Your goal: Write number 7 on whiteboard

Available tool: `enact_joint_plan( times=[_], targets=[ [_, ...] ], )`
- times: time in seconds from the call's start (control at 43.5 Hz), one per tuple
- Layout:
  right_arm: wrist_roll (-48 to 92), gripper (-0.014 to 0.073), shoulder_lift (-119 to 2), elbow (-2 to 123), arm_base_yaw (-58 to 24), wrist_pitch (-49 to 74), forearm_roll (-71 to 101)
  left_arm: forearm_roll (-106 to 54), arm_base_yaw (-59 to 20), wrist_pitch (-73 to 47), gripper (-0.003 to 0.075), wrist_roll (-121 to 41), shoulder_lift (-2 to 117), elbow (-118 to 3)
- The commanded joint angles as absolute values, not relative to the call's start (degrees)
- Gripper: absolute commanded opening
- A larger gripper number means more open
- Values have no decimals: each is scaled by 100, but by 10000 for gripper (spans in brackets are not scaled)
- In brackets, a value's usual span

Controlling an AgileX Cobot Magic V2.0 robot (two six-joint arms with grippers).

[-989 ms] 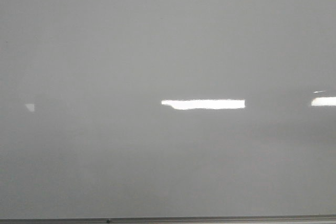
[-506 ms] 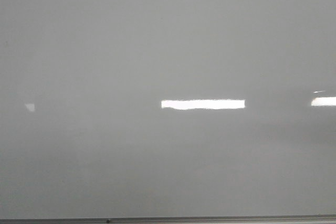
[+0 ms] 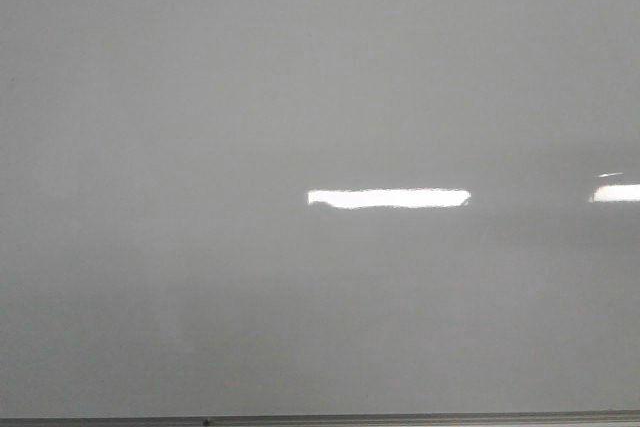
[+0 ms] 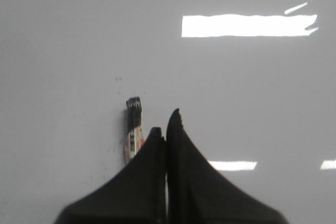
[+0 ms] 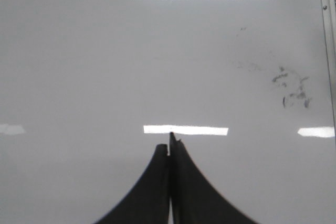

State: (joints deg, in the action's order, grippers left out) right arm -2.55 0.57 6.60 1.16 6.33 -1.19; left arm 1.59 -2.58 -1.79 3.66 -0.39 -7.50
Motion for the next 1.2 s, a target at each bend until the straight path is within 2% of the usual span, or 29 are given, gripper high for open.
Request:
enact_joint_plan(
  times=[0.0, 0.253, 0.46, 0.851, 1.173],
  targets=[
    [-224, -69, 67, 1513, 148, 902, -148, 179, -265, -225, -21, 412, -51, -1560],
    [-224, -69, -815, 3068, 148, 2126, -148, 179, -265, -1523, -21, 385, 754, -3195],
    [-224, -69, -1604, 3926, 148, 2772, -148, 179, -265, -2355, -21, 375, 1765, -4093],
    [-224, -69, -2588, 3998, 148, 3104, -148, 179, -265, -2931, -21, 375, 3125, -4202],
    [-57, -66, -3051, 3806, 119, 3156, -148, 113, -265, -2925, -20, 375, 4002, -4202]
  ],
)
